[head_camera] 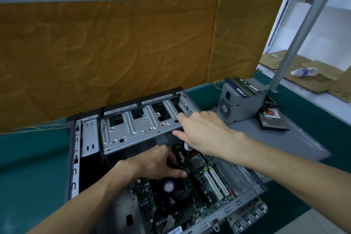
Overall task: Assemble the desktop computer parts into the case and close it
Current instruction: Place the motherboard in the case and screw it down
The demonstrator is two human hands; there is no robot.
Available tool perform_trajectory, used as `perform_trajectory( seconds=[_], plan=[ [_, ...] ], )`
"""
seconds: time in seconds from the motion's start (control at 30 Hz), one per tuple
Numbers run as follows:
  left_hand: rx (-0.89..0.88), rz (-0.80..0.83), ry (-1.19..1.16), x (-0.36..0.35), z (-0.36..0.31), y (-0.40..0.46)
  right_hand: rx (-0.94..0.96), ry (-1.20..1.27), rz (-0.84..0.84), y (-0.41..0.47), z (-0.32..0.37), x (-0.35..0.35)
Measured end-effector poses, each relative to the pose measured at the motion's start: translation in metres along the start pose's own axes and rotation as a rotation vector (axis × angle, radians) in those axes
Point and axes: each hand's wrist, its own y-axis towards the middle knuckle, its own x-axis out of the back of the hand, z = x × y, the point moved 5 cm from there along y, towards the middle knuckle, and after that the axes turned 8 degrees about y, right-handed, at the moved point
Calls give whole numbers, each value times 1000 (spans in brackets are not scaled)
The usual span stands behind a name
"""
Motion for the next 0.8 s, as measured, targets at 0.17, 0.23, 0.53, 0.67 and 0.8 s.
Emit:
perform_trajectory(
  seconds=[0.17, 0.23, 0.53, 0.67, 0.8],
  plan=[
    [-4, 0, -12, 0, 0, 0, -11, 139, 179, 3, -4, -2],
    [-2, 1, -11, 0, 0, 0, -33, 19, 71, 3, -1, 2],
    [-2, 4, -33, 2, -1, 0, -37, 10, 100, 4, 2, -1],
    [-4, -3, -46, 3, -2, -1, -33, 108, 234, 3, 1, 0],
    [-1, -7, -34, 3, -3, -2, -61, 37, 163, 1, 0, -1]
  ],
)
